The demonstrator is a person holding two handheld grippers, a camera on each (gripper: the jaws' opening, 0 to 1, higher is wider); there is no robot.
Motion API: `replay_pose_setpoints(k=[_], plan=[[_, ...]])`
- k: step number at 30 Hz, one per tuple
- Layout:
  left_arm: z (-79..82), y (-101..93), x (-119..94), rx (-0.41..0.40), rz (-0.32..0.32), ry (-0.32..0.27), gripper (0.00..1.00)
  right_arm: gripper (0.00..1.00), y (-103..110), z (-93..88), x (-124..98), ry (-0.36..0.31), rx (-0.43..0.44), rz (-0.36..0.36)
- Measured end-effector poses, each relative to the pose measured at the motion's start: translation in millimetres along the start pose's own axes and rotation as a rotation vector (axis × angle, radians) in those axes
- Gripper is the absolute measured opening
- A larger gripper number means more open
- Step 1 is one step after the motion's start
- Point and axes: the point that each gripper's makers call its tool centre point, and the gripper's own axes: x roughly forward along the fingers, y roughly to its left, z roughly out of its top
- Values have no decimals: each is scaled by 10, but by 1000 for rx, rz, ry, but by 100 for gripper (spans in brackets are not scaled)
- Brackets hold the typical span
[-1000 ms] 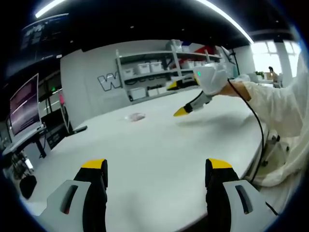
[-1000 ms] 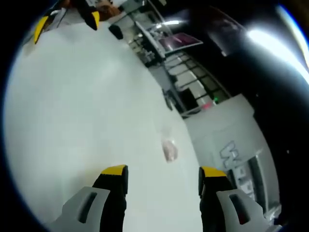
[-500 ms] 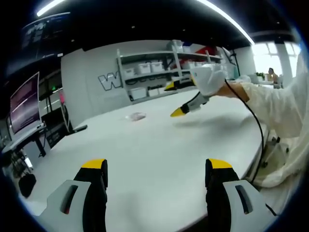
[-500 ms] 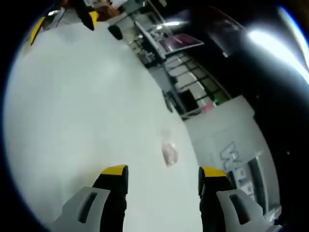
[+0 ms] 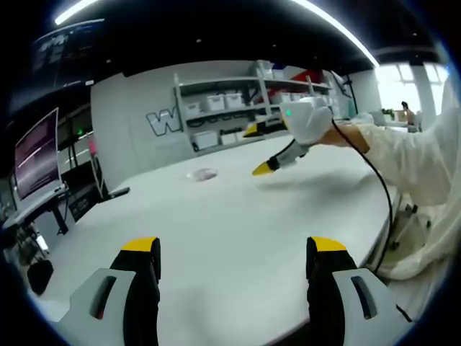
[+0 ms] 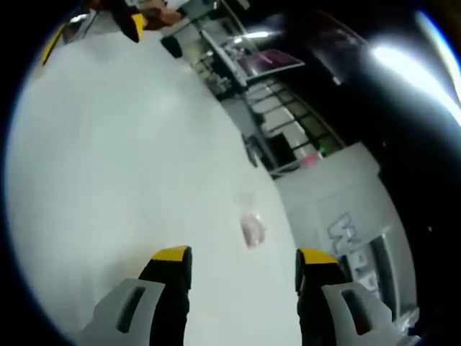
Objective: Open the resealable bag by pulling the two sides of the seal apart until the entire bag opening is separated and visibly accessible.
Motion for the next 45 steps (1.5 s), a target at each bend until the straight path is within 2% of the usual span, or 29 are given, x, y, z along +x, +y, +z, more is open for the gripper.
replay_pose_setpoints(k=[31,45], plan=[[-41,30,-14,-15,11,4,82,56,3,24,218,-4,5,3],[9,59,-9,-12,12,-8,82,56,-40,108,322,-16,7,-9]])
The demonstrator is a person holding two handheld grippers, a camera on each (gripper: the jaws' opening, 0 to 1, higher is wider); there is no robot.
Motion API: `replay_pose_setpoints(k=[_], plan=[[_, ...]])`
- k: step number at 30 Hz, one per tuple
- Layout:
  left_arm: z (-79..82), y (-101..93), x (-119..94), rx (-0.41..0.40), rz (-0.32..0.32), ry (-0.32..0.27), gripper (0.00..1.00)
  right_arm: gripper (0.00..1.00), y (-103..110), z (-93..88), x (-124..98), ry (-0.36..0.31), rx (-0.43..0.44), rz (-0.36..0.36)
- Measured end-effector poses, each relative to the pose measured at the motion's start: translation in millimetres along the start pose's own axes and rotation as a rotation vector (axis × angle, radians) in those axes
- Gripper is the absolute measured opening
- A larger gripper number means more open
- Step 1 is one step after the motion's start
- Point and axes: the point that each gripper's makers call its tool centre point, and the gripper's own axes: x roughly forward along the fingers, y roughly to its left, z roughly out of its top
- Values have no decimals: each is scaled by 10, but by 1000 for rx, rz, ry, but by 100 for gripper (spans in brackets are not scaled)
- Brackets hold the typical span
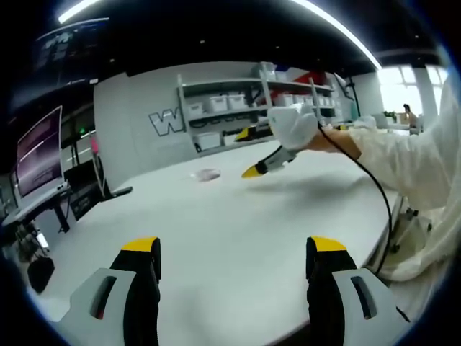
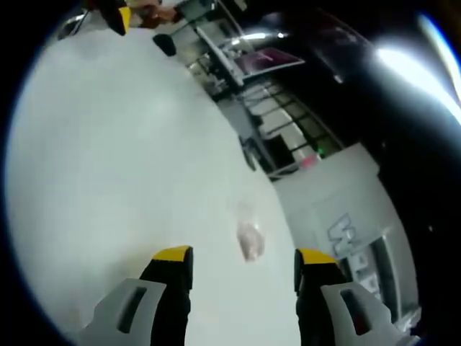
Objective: Open the resealable bag by pulling the two sides of the seal apart until the entire bag opening is separated and visibly accessible.
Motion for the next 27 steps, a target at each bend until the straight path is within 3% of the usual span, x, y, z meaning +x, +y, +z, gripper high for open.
replay_pose_setpoints(k=[27], plan=[[-26,36,-8,-14,2,-7,82,55,-3,73,161,-6,-1,-1]])
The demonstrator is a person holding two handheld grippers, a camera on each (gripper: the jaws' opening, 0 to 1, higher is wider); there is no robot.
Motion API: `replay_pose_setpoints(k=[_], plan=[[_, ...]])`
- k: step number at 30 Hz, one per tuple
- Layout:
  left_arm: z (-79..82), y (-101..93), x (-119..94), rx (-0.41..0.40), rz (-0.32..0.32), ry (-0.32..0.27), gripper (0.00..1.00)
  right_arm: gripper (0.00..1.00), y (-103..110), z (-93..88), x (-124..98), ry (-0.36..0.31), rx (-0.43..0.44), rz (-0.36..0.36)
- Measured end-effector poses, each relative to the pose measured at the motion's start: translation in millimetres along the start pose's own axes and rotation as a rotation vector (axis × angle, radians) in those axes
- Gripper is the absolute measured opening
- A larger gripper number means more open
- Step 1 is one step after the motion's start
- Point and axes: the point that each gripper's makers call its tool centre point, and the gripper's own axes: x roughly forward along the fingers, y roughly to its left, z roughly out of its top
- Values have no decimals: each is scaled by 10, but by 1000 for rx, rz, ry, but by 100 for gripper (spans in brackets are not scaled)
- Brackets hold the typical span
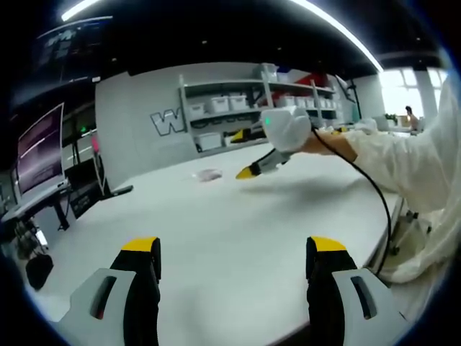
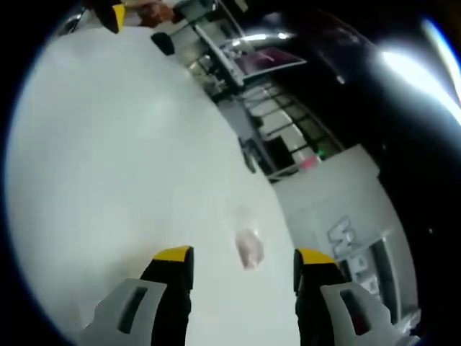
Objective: Open the resealable bag by pulling the two sides of the seal apart until the entire bag opening is separated and visibly accessible.
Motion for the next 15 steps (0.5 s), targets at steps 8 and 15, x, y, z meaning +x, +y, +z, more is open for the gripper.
replay_pose_setpoints(k=[8,15], plan=[[8,6,12,-4,-3,-4,82,55,-3,10,74,2,-4,2],[17,47,-9,-6,8,-8,82,55,-3,36,91,1,-7,-2]])
